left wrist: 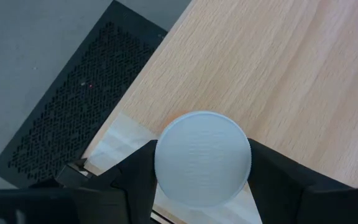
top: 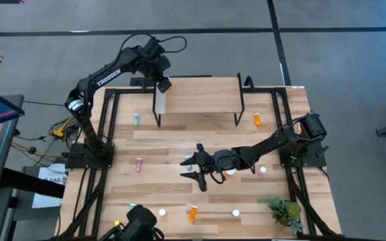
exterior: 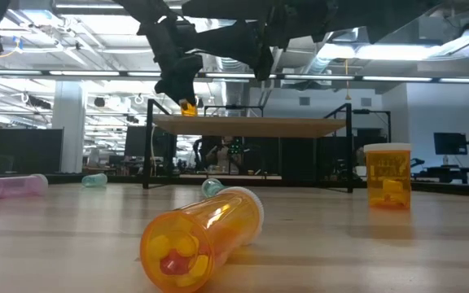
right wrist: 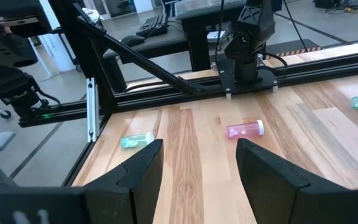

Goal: Pick and place medicine bottles onto shelf by color
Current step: Put the left large orange pill bottle on the shelf, then put the large orange pill bottle aligned with the other large orange pill bottle on the shelf

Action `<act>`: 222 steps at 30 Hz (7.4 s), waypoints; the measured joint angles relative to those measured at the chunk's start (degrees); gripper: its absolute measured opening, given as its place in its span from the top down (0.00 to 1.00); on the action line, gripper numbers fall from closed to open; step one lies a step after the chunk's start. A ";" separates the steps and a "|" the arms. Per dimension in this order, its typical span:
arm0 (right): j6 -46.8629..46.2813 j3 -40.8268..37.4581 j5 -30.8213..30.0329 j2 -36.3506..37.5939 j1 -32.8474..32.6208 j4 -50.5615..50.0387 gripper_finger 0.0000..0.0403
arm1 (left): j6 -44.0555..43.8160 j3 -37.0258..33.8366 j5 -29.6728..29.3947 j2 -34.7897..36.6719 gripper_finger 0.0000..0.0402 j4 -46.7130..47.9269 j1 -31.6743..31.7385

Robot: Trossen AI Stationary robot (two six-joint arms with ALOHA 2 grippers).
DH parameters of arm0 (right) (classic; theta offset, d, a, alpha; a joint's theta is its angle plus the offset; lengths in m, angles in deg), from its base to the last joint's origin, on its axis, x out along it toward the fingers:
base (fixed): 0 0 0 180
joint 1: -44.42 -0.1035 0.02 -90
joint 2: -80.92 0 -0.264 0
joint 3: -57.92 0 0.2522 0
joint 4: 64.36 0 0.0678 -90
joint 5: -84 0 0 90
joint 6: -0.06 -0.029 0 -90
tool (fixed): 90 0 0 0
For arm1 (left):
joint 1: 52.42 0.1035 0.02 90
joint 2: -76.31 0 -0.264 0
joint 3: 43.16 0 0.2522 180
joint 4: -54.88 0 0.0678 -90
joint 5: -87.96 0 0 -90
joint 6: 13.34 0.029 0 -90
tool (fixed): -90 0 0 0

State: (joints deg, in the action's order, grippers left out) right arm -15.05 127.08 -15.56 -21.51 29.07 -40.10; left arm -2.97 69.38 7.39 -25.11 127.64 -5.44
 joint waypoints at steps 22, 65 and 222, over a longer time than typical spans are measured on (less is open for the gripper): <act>0.00 0.00 0.02 0.00 0.00 0.05 0.45 | 2.28 4.57 -3.91 0.09 0.35 1.47 -0.59; 4.06 -21.03 -17.31 49.06 -7.79 -28.98 0.54 | -5.66 -56.07 11.20 44.64 0.35 -67.69 -24.84; -44.08 -20.96 -13.83 26.91 -17.22 -49.32 0.27 | -0.15 -56.11 -10.16 33.85 0.35 -68.70 -50.27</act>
State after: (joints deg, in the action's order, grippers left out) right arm -59.13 106.12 -29.39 5.40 11.84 -89.42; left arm -3.12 13.28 -2.77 8.74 58.95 -55.71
